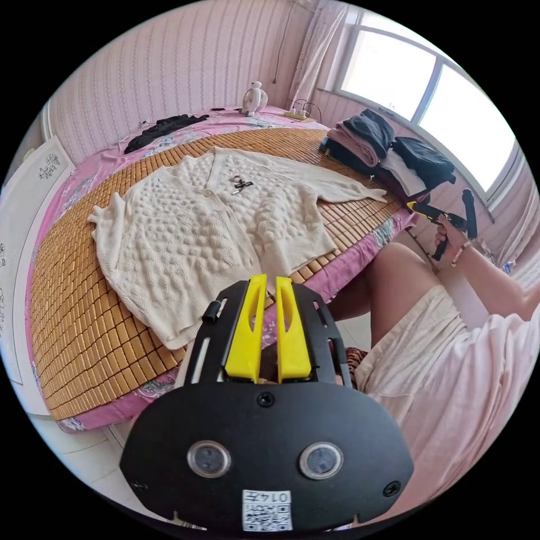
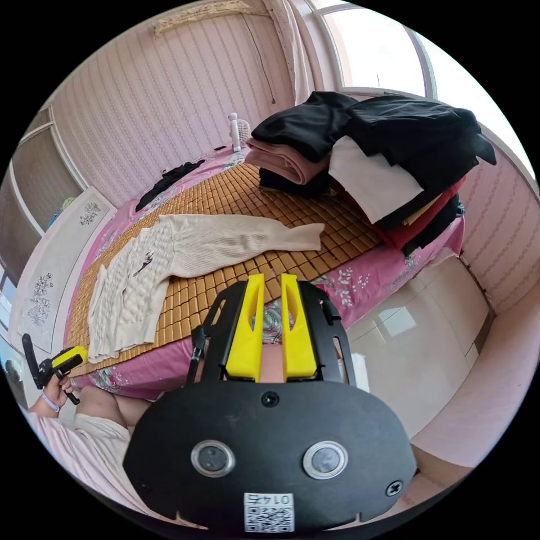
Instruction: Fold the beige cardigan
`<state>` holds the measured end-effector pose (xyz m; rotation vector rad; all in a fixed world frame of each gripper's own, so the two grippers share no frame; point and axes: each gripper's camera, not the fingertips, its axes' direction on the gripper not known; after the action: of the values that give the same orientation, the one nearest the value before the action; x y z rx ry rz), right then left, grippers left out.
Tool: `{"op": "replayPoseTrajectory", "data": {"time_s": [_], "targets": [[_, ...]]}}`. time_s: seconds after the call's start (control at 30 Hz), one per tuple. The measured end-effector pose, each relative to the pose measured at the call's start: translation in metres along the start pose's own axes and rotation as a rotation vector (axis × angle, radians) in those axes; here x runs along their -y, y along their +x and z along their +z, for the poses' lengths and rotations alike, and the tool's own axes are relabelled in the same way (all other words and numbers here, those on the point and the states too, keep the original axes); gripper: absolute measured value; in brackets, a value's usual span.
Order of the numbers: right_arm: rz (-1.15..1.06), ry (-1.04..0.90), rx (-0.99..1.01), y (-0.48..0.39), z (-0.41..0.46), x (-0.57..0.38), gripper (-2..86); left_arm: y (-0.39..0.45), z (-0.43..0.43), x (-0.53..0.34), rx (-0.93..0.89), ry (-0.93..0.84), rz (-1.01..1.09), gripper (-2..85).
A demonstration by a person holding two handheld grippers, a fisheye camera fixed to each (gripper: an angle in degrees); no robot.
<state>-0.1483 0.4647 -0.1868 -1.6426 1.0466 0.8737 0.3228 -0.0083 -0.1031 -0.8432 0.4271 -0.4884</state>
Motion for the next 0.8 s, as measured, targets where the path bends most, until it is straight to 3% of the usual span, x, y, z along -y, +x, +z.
{"op": "replayPoseTrajectory", "data": {"time_s": [0.3, 0.47, 0.67, 0.8], "targets": [[-0.294, 0.124, 0.097, -0.092, -0.017, -0.038, 5.0, 0.006, -0.027, -0.037, -0.016, 0.034, 0.038, 1.5], [-0.407, 0.026, 0.206, -0.157, 0.013, -0.039, 7.1, -0.054, -0.062, -0.068, 0.068, 0.129, -0.106, 3.7], [-0.675, -0.069, 0.365, -0.303, 0.067, -0.018, 8.0, -0.156, -0.096, -0.110, 0.196, 0.228, -0.308, 4.7], [-0.896, -0.134, 0.478, -0.449, 0.116, 0.004, 8.2, -0.219, -0.098, -0.126, 0.227, 0.274, -0.409, 5.2]]}}
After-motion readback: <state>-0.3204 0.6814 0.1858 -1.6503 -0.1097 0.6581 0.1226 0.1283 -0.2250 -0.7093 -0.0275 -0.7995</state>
